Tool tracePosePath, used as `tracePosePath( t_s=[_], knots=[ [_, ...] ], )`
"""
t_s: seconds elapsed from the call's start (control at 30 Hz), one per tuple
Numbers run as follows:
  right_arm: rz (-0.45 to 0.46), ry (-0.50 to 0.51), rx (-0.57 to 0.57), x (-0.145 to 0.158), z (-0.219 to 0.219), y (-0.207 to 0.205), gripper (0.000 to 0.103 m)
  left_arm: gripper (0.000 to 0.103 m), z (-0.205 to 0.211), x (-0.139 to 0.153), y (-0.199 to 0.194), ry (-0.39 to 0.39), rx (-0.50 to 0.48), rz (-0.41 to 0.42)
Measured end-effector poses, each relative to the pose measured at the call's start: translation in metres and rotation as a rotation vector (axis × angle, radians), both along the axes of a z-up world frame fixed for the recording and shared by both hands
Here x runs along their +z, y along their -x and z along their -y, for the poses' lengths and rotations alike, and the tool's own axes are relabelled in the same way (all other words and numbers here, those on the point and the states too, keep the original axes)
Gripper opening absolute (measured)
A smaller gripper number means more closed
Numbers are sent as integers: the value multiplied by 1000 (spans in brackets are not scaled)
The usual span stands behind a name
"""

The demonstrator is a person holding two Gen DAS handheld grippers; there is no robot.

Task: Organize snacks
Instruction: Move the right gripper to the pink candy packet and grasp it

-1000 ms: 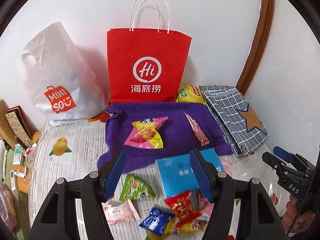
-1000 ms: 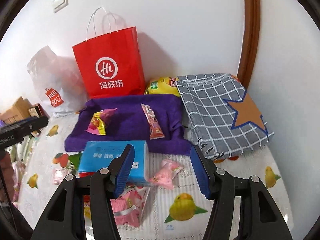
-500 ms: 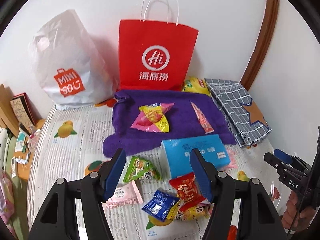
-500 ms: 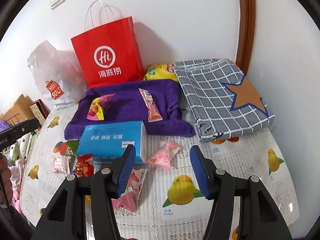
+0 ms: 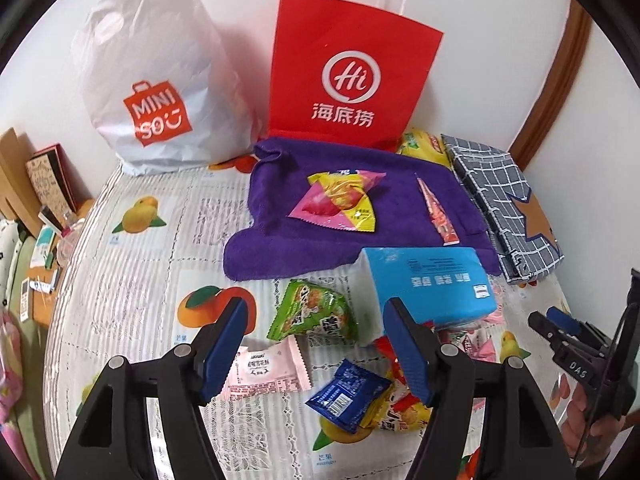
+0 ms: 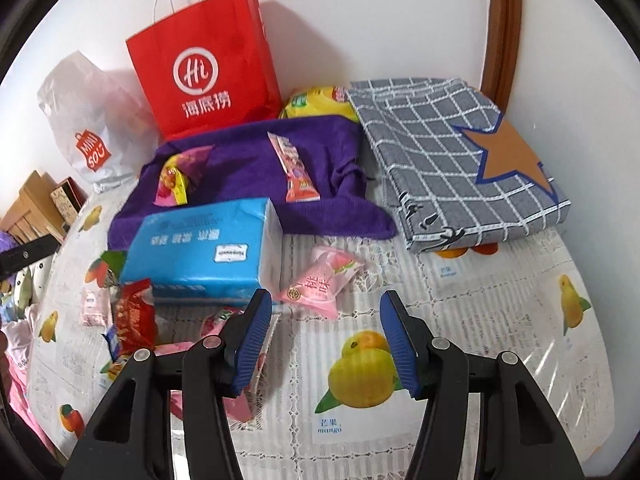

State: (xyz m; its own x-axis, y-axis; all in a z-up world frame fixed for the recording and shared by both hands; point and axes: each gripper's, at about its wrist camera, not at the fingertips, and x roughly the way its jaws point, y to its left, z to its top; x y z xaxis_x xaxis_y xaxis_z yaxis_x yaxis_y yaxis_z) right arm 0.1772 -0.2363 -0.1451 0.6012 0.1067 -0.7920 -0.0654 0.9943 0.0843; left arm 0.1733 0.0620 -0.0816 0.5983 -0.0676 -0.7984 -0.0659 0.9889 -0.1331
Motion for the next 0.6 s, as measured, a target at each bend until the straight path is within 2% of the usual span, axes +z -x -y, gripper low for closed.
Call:
tracePosePath(
  t_s=[0.17,0.3,0.53,0.6],
  knots=[
    [-23,6,14,-17,-4,-14,55,68,-7,-7,-7,8,13,-14],
    [-42,-3,5,-29,-3,-30,45,68,-11,-10,-15,8,21,-20],
    [-78,-33,9,-43,-8,-56,41,68,-17,-19,-29,7,35,-41],
    [-95,-23,8,-50,-11,-62,36,68,-18,-23,-33,7,41,-51]
  ],
)
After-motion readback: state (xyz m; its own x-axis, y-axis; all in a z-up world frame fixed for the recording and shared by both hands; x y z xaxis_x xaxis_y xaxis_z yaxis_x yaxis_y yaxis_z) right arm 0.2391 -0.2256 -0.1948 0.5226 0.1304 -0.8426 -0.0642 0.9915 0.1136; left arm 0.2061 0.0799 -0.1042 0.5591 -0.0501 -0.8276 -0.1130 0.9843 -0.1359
